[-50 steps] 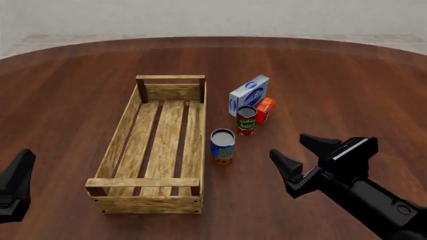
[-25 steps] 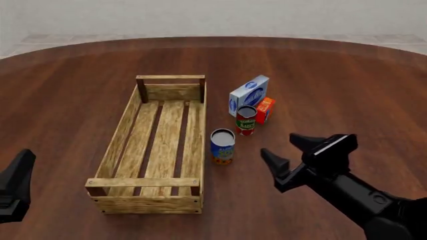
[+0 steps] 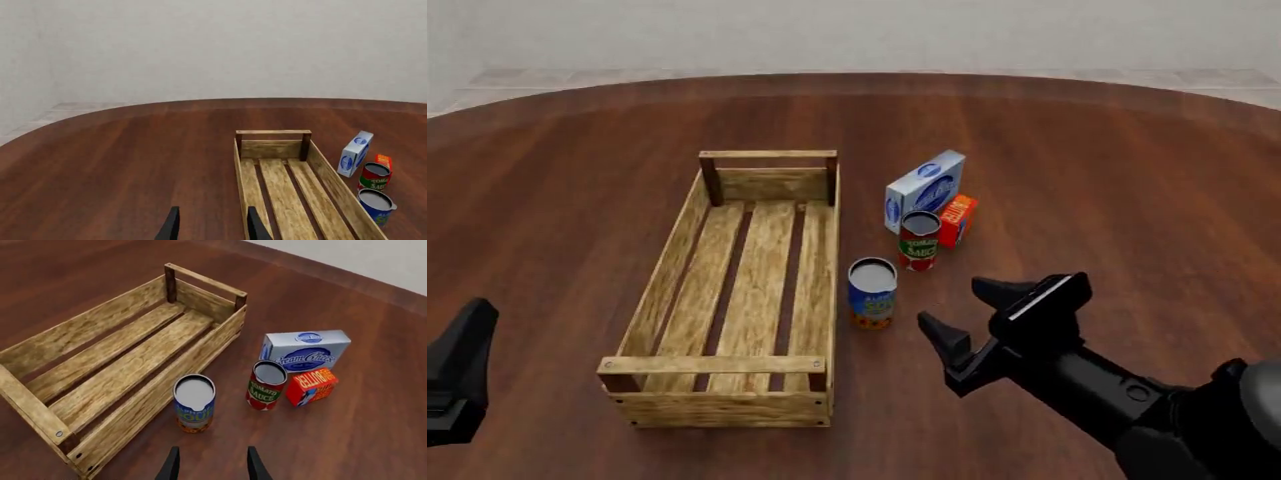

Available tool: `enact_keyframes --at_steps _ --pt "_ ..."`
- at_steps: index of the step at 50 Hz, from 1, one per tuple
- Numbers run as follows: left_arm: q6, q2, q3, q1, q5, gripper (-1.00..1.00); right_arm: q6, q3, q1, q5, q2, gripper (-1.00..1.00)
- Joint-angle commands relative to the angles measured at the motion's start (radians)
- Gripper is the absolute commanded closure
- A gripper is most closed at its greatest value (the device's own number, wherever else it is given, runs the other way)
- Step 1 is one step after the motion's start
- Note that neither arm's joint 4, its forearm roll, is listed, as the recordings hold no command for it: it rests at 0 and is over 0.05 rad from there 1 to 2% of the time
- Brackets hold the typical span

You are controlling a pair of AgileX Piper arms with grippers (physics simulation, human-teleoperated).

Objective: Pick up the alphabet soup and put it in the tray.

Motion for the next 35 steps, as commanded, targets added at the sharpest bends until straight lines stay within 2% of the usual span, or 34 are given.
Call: enact_keyframes --at_steps 1,19,35 --pt "0.000 0.000 0.000 0.000 0.000 -1.00 -0.029 -0.030 0.006 0.024 0.021 -1.00" --pt "0.000 0.000 0.000 0.000 0.000 -1.00 -0.049 -0.084 -0.040 0.000 0.107 -1.00" --pt "0.000 0.000 0.000 0.000 0.000 -1.00 -0.046 -0.092 -0.004 -0.014 0.151 -1.00"
